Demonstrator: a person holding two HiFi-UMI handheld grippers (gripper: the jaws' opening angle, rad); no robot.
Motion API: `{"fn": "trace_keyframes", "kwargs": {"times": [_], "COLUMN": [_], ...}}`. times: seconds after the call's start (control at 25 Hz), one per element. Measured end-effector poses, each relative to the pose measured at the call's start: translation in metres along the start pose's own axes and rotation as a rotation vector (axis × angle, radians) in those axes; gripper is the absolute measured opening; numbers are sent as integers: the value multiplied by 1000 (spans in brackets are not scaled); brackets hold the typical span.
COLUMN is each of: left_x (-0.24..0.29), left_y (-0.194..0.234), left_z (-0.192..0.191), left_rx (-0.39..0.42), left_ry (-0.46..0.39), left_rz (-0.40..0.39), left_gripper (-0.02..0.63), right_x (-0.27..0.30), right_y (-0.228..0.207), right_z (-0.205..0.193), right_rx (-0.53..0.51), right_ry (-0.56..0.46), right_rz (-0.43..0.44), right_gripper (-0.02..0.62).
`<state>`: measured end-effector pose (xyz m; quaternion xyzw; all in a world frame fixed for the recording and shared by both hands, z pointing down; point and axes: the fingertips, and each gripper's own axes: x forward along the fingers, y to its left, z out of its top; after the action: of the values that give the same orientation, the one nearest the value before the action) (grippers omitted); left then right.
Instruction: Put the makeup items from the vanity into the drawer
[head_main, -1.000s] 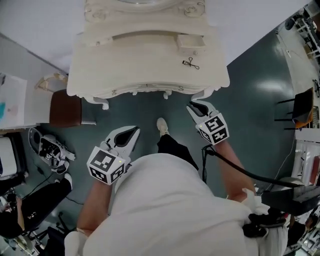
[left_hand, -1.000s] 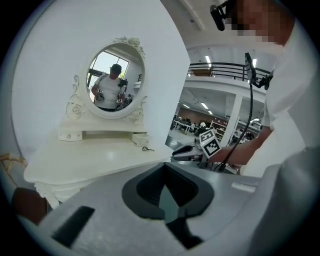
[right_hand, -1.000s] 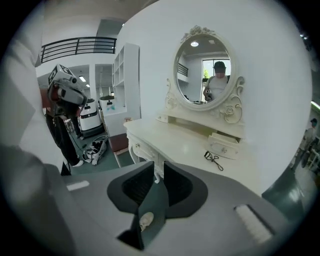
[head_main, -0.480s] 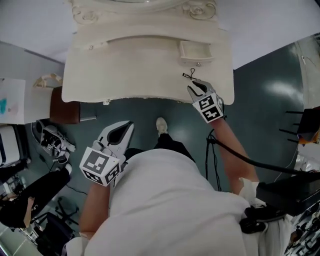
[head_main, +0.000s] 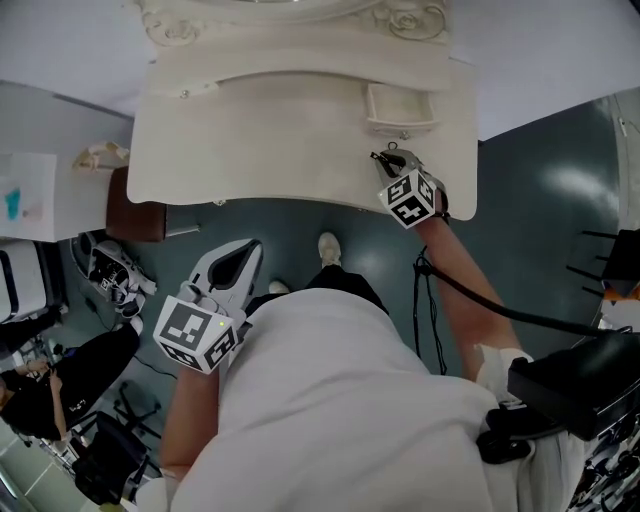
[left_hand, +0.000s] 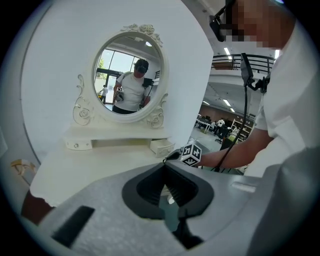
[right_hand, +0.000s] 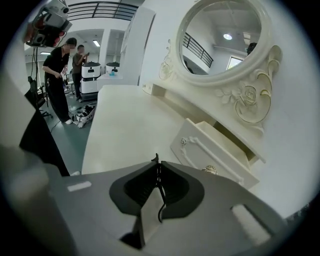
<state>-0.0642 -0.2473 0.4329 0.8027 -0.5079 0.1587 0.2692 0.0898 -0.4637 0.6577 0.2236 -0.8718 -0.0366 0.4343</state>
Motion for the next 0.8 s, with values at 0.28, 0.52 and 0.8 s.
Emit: {"fn": "trace_keyframes", "kwargs": {"times": [0.28,0.52,0.8], "left_x": [4,9,17], "left_y": [3,-2,0], "left_z": [1,11,20], "left_rx": [-7,16,38], "left_ry": [-6,-25,-38], "left_rz": [-7,-43,-72], "left_gripper": [0,0,0], "right_x": [-26,-74,-89], "right_y": [6,4,-48], "right_z": [14,40,73], "right_rx": [30,6,-17], "right_ry": [-30,-68,-95], "right_rz": [47,86,59], "right_gripper": [15,14,14]}}
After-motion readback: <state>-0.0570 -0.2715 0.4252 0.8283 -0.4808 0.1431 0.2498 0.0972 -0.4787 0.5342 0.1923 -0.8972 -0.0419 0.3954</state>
